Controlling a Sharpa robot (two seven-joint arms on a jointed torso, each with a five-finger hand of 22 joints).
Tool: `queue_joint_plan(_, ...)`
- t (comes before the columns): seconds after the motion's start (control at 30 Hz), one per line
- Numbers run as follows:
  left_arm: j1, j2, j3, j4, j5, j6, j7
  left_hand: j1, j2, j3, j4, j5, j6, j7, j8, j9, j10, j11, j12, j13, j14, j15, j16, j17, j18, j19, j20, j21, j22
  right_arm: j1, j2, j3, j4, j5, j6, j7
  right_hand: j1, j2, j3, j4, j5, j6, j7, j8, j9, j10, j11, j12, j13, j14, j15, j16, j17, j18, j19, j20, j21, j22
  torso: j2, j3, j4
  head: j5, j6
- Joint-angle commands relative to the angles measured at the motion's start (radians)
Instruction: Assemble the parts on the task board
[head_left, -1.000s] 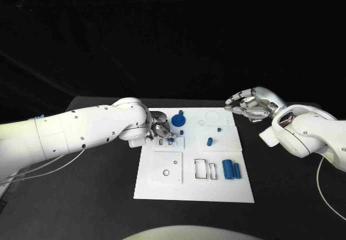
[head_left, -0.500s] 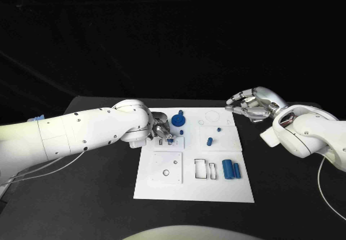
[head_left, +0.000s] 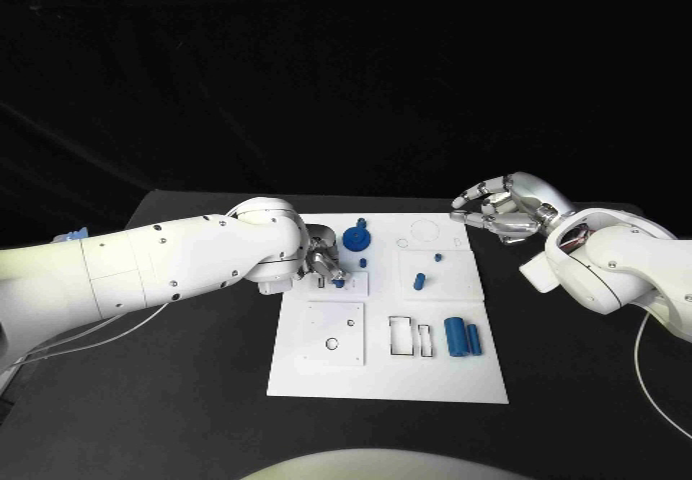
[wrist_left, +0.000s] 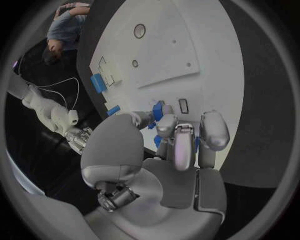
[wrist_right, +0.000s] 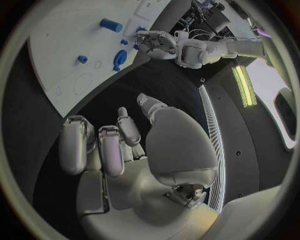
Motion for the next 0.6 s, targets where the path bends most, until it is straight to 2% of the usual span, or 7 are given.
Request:
queue_joint_plan(0.03, -0.001, 0.005, 0.000, -0.002, -0.020, 0.018, -0.005, -0.006, 0.000, 0.136, -0.145, 0.003, 0.024, -0.018, 0.004, 0.014, 0.006, -0.001, 0.005, 0.000, 0.084, -0.007, 0.005, 0.172, -0.005, 0.008, 0.001, 0.003, 0.002, -0.001, 0.000, 0.000, 0.000, -0.008, 0.011, 0.000, 0.006, -0.001, 0.001, 0.000, 0.002, -0.008, 0.001, 0.004, 0.001, -0.003, -0.001, -0.001, -0.001, 0.060, -0.010, -0.002, 0.087, 0.012, -0.009, -0.001, -0.004, 0.074, 0.000, -0.0009, -0.0005, -0.001, -0.003)
queue_joint_plan(0.6, -0.002, 0.005, -0.001, -0.002, -0.029, 0.045, -0.009, -0.021, -0.001, 0.123, -0.141, 0.003, 0.031, -0.021, 0.010, 0.021, 0.012, -0.004, 0.008, 0.002, 0.085, -0.010, 0.007, 0.176, -0.007, 0.013, -0.002, 0.007, 0.009, -0.001, -0.002, 0.000, -0.001, 0.006, 0.012, 0.000, 0.005, -0.001, 0.001, 0.001, 0.000, -0.008, 0.001, 0.006, 0.001, -0.002, -0.001, -0.001, 0.000, 0.060, -0.010, -0.002, 0.088, 0.012, -0.008, -0.001, -0.004, 0.075, -0.002, -0.0002, 0.0005, -0.003, -0.008)
